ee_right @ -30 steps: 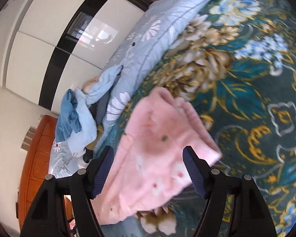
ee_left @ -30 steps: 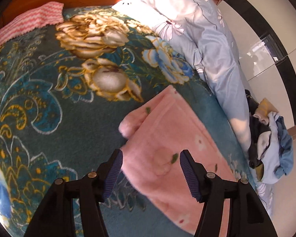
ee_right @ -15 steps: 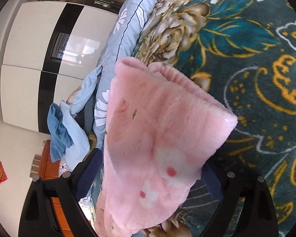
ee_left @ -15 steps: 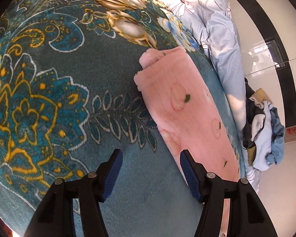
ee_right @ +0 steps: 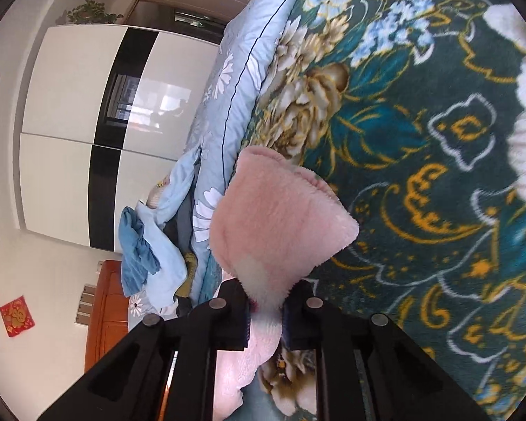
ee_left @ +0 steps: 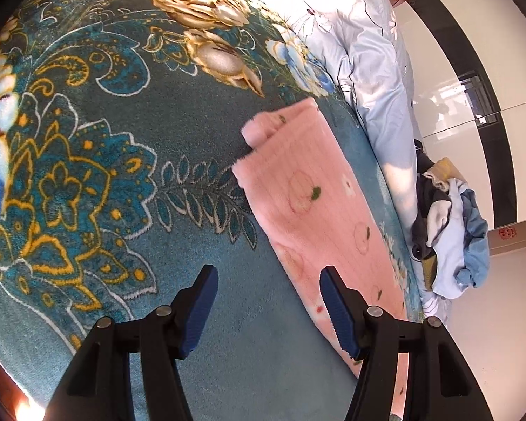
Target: Fold clothes
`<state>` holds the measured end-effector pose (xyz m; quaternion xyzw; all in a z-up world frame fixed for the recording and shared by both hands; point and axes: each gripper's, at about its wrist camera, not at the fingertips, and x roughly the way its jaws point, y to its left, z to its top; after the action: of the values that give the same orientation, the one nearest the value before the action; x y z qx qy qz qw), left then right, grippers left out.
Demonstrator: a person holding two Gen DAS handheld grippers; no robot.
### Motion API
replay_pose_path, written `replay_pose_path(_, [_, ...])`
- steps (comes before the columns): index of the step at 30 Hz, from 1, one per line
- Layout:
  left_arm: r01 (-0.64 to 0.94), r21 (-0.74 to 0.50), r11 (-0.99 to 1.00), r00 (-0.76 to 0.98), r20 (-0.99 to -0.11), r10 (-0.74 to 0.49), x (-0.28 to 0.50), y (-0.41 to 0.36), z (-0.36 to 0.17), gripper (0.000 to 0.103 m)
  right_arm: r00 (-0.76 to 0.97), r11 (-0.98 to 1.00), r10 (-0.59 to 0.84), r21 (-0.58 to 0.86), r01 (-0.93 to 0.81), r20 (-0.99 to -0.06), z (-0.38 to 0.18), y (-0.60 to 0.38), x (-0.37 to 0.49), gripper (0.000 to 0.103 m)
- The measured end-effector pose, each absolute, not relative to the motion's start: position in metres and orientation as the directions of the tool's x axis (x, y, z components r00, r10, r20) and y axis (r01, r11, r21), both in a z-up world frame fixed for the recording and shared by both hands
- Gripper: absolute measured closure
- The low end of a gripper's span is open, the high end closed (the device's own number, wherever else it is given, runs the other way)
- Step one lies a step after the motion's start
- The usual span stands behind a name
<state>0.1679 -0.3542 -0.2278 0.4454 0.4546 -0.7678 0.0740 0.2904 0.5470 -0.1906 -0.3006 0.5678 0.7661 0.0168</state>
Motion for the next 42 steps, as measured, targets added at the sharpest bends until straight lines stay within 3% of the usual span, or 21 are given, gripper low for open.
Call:
replay_pose_path(1, [0.516,-0.633,-0.577,-0.592,-0.75,0.294,0.167,-0.354,-0.228,0.038,-0.823,-0.35,-0.292,0.855,-0.383,-0.487,-0.19,0.558,0.3,0.089])
replay_pose_path(5, [0.493,-0.643,-0.586,-0.594,-0.741,0.314,0.156,-0.349,-0.233,0.038,-0.807,-0.335,-0.223,0.821,-0.463,-0.546,-0.198,0.59,0.323,0.089])
replay_pose_path(9, [0.438,-0.661,-0.609,-0.598,-0.72,0.352,0.131,-0.339,-0.238,0.038,-0.736,-0.397,-0.268,0.767,-0.504,-0.622,-0.205,0.584,0.312,0.083])
replay_pose_path(17, [0.404,-0.627,-0.666,-0.571,-0.741,0.353,0.092,-0.346,-0.254,0.038,-0.668,-0.585,-0.209,0.639,-0.499,-0.714,-0.16,0.56,0.332,0.056])
replay_pose_path(19, [0.401,-0.616,-0.678,-0.568,-0.748,0.343,0.091,-0.351,-0.258,0.038,-0.65,-0.654,-0.181,0.584,-0.481,-0.738,-0.141,0.546,0.338,0.053])
replay_pose_path(23, [0.342,-0.675,-0.653,-0.572,-0.701,0.425,0.088,-0.35,-0.262,0.038,-0.652,-0.777,-0.258,0.554,-0.3,-0.713,-0.109,0.48,0.319,0.038])
replay_pose_path(28, [0.291,-0.772,-0.565,-0.561,-0.616,0.553,0.088,-0.343,-0.264,0.04,-0.551,-0.794,-0.452,0.598,-0.11,-0.702,-0.124,0.374,0.251,0.037])
replay_pose_path(34, [0.175,-0.831,-0.529,-0.589,-0.519,0.62,0.097,-0.34,-0.243,0.04,-0.435,-0.766,-0.551,0.639,-0.075,-0.712,-0.162,0.305,0.22,0.037])
replay_pose_path(36, [0.137,-0.824,-0.549,-0.593,-0.512,0.621,0.092,-0.337,-0.24,0.04,-0.42,-0.766,-0.556,0.638,-0.075,-0.717,-0.169,0.297,0.218,0.037])
replay_pose_path(42, [0.215,-0.748,-0.627,-0.558,-0.621,0.55,0.079,-0.334,-0.262,0.04,-0.411,-0.759,-0.557,0.643,-0.102,-0.722,-0.175,0.302,0.219,0.037])
